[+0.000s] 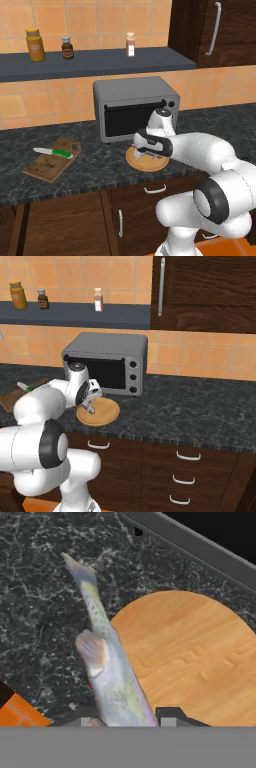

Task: Pick up the knife from the drawer and place it on the cutting board. Then place the meat from the plate to the cutting board.

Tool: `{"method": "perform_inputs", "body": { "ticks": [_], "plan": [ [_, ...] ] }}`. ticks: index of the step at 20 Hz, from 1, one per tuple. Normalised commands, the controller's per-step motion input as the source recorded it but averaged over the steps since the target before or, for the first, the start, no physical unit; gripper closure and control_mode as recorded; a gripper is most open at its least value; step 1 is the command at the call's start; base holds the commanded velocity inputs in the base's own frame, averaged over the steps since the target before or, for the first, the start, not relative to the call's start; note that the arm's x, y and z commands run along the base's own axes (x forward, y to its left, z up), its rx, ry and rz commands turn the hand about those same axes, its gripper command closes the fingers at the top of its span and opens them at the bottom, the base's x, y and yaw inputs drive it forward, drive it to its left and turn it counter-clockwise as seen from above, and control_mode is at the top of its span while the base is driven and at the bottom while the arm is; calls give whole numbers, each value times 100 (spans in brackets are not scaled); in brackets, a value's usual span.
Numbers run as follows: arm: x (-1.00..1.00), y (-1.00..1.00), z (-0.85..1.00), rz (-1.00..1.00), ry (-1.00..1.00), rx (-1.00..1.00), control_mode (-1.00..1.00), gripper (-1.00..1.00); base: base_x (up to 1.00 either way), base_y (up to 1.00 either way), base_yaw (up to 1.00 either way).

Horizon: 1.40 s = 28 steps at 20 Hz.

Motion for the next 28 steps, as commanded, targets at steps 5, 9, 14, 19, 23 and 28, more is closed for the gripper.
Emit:
{"method": "perform_inputs", "body": {
  "ticks": [5,9,14,19,23,28],
  "plan": [
    [-44,71,47,13,-7,0,-100,100,0,0,0],
    [-26,72,40,15,-5,0,-100,100,0,0,0],
    [-12,72,24,16,0,0,-100,100,0,0,0],
    [0,72,7,14,0,8,-100,100,0,0,0],
    [20,70,-13,0,0,13,-100,100,0,0,0],
    [25,53,0,2,0,0,-100,100,0,0,0]
  ]
}}
